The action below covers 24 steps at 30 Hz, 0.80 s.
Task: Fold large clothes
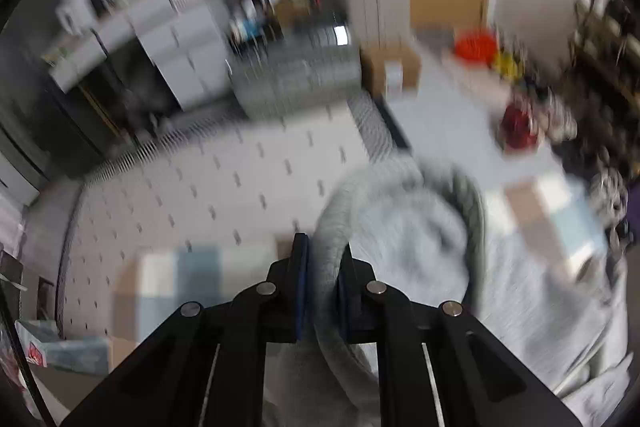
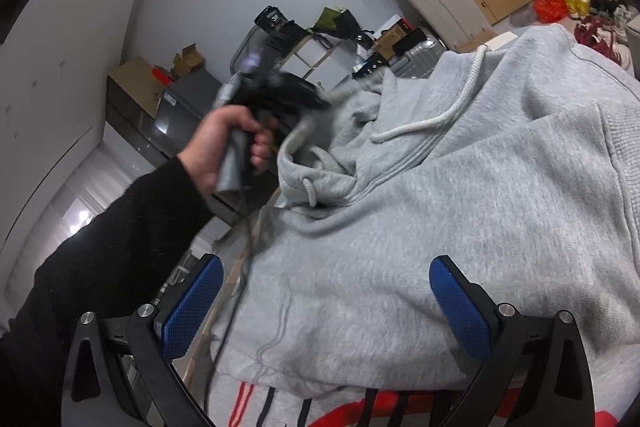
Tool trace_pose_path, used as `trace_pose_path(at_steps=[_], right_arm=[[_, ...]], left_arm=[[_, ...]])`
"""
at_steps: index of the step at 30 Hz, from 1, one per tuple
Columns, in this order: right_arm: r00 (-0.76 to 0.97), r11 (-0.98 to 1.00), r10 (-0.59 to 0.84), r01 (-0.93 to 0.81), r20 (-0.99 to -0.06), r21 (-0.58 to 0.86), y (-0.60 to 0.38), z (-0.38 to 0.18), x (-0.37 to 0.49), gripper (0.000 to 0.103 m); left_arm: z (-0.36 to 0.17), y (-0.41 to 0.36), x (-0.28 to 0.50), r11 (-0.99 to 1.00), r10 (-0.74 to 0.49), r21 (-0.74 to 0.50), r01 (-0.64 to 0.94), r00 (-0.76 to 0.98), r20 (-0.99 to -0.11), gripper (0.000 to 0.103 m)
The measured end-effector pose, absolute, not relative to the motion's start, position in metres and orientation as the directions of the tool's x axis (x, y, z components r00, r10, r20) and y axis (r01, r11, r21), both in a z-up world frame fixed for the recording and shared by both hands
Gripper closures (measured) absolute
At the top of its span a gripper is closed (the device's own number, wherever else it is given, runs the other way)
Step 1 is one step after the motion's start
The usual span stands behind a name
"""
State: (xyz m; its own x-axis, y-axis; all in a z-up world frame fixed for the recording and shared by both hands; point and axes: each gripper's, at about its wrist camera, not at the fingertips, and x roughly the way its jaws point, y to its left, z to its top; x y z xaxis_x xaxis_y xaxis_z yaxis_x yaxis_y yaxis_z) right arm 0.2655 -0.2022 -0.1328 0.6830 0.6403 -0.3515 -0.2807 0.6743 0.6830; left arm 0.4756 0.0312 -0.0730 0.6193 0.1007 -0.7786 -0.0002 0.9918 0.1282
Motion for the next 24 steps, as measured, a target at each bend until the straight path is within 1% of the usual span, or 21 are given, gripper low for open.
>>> trace_pose_path(at_steps=[2, 5, 7, 8, 10, 12, 13, 15, 18, 19, 20, 21, 23, 24], right_arm=[[0.684, 0.669, 0.642, -0.28, -0.345, 0.689, -0.204, -0.132, 0.265, 0.0], [0.69, 0.666, 0.641, -0.281, -0.337, 0.691, -0.207, -0.13, 0.265, 0.0], [0.695, 0.663, 0.639, -0.281, -0.33, 0.693, -0.208, -0.13, 0.264, 0.0], [0.702, 0.665, 0.634, -0.278, -0.326, 0.693, -0.21, -0.129, 0.263, 0.0], [0.712, 0.666, 0.626, -0.274, -0.319, 0.694, -0.213, -0.128, 0.262, 0.0], [0.73, 0.685, 0.602, -0.266, -0.323, 0.678, -0.215, -0.126, 0.26, 0.0], [0.743, 0.701, 0.585, -0.263, -0.325, 0.663, -0.215, -0.124, 0.258, 0.0], [0.769, 0.735, 0.548, -0.255, -0.329, 0.629, -0.215, -0.121, 0.255, 0.0], [0.798, 0.806, 0.462, -0.197, -0.386, 0.558, -0.208, -0.115, 0.258, 0.0], [0.791, 0.829, 0.443, -0.182, -0.422, 0.529, -0.203, -0.111, 0.263, 0.0], [0.778, 0.865, 0.42, -0.187, -0.468, 0.466, -0.194, -0.101, 0.272, 0.0], [0.774, 0.887, 0.401, -0.195, -0.49, 0.418, -0.188, -0.093, 0.277, 0.0], [0.783, 0.92, 0.373, -0.242, -0.498, 0.309, -0.174, -0.075, 0.289, 0.0], [0.793, 0.939, 0.337, -0.242, -0.508, 0.244, -0.167, -0.068, 0.298, 0.0]], left_arm=[[-0.035, 0.018, 0.446, 0.989, 0.068, 0.142, 0.039, 0.735, -0.674, 0.096], [-0.011, 0.003, 0.392, 0.974, -0.039, 0.162, 0.159, 0.821, -0.57, 0.097], [-0.009, -0.003, 0.354, 0.961, -0.129, 0.138, 0.239, 0.831, -0.541, 0.098], [-0.008, -0.007, 0.329, 0.953, -0.144, 0.155, 0.259, 0.841, -0.522, 0.098], [-0.01, -0.006, 0.294, 0.941, -0.229, 0.101, 0.324, 0.825, -0.517, 0.099], [-0.016, -0.009, 0.262, 0.928, -0.25, 0.119, 0.352, 0.829, -0.5, 0.099], [-0.019, -0.01, 0.251, 0.919, -0.275, 0.114, 0.378, 0.82, -0.503, 0.099], [-0.028, -0.013, 0.233, 0.909, -0.285, 0.133, 0.395, 0.822, -0.492, 0.099], [-0.035, -0.004, 0.249, 0.915, -0.297, 0.095, 0.393, 0.812, -0.502, 0.099], [-0.026, -0.004, 0.253, 0.914, -0.301, 0.088, 0.395, 0.81, -0.504, 0.099], [-0.022, -0.003, 0.255, 0.919, -0.295, 0.086, 0.385, 0.816, -0.497, 0.099], [-0.018, -0.002, 0.255, 0.92, -0.301, 0.077, 0.385, 0.817, -0.493, 0.099], [-0.014, 0.0, 0.249, 0.921, -0.309, 0.066, 0.385, 0.821, -0.48, 0.099], [-0.011, 0.001, 0.251, 0.918, -0.319, 0.059, 0.392, 0.819, -0.477, 0.099]])
